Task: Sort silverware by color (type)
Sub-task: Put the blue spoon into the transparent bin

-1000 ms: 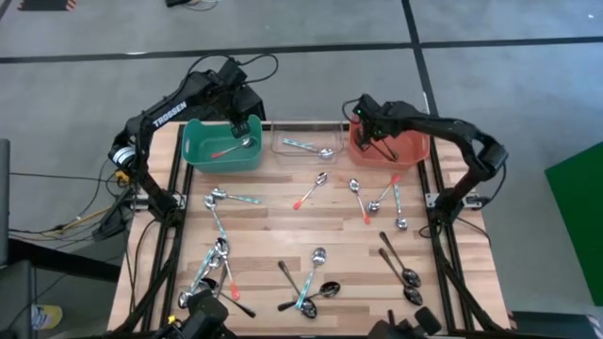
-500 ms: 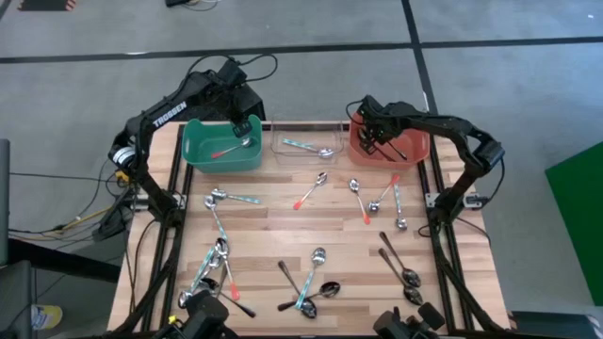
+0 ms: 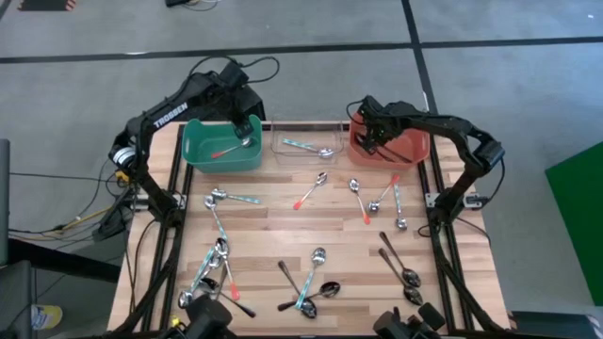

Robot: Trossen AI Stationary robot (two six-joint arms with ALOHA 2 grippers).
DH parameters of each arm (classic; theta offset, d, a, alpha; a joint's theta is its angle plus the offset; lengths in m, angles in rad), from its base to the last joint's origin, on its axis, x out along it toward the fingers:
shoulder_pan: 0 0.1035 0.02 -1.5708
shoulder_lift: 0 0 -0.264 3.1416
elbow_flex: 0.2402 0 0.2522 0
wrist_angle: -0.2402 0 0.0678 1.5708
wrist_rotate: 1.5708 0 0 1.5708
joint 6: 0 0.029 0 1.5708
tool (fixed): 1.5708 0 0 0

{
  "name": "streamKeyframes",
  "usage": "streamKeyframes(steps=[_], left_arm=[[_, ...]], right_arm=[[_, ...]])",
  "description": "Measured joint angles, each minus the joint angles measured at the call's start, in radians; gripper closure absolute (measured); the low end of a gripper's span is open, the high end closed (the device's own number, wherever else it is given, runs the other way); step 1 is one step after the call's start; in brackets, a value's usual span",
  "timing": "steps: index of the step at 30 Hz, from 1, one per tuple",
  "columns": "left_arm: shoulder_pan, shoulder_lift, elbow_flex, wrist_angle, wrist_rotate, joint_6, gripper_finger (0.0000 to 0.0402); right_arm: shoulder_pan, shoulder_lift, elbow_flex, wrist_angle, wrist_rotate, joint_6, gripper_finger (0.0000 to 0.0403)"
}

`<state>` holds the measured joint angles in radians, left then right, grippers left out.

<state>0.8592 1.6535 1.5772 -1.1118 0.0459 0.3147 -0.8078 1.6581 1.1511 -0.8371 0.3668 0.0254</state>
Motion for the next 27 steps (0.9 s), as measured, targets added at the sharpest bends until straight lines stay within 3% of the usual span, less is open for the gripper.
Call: streamKeyframes(steps=[11, 20, 27], left_arm=[[-0.126, 0.000, -0.048, -0.272, 0.000, 0.061, 0.0294], [-0.240, 0.000, -0.222, -0.267, 0.004, 0.097, 0.0294], [-0.302, 0.000, -0.243, -0.239, -0.034, 0.088, 0.0294]], right_arm=[[0.018, -0.048, 0.075, -0.090, 0.001, 0.002, 0.0300], [0.031, -0.099, 0.183, -0.078, 0.010, 0.003, 0.0300], [0.026, -0.101, 0.190, -0.067, 0.025, 0.003, 0.0300]])
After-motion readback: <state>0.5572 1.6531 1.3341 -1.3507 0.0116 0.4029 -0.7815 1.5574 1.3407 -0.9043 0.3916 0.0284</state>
